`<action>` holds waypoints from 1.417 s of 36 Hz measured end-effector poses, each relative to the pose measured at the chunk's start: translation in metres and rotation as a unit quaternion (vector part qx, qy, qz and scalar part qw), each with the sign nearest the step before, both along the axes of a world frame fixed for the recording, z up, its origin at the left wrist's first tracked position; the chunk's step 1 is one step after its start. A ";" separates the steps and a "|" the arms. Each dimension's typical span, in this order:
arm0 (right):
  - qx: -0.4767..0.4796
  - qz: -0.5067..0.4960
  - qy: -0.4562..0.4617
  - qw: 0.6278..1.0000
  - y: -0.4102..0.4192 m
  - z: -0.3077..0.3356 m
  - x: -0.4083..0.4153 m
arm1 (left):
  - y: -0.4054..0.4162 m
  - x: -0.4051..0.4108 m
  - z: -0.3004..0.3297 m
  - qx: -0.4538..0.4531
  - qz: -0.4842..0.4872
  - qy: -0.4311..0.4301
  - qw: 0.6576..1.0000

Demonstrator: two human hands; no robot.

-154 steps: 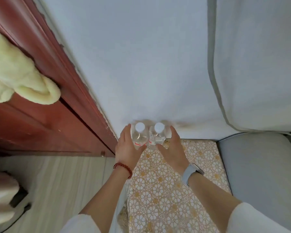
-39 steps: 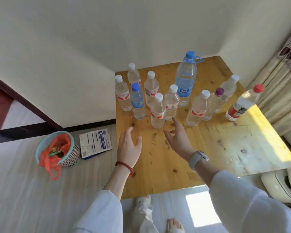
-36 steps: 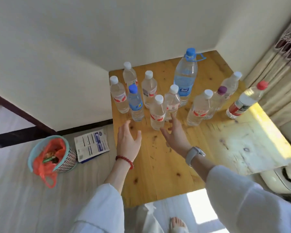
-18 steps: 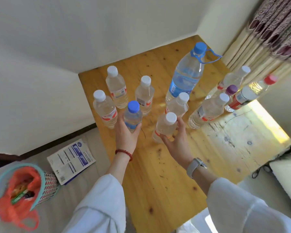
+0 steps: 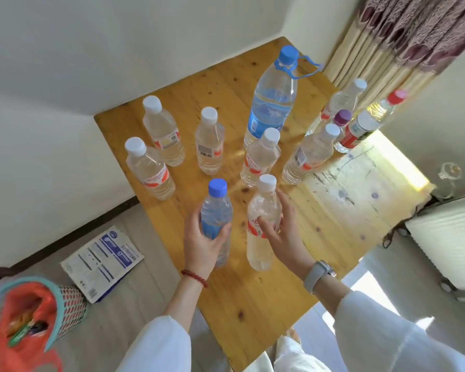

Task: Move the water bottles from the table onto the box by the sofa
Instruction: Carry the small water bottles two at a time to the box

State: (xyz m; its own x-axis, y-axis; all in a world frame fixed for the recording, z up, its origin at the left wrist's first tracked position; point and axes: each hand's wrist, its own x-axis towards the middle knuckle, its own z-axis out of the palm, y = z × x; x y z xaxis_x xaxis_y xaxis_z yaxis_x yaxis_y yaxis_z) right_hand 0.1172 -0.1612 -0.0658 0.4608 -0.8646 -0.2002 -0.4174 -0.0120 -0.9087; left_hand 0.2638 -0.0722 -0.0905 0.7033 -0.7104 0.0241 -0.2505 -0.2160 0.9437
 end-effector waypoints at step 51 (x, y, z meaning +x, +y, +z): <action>0.023 -0.756 0.056 0.652 0.357 0.061 -0.821 | 0.109 -0.917 0.065 0.068 -0.781 -0.028 0.620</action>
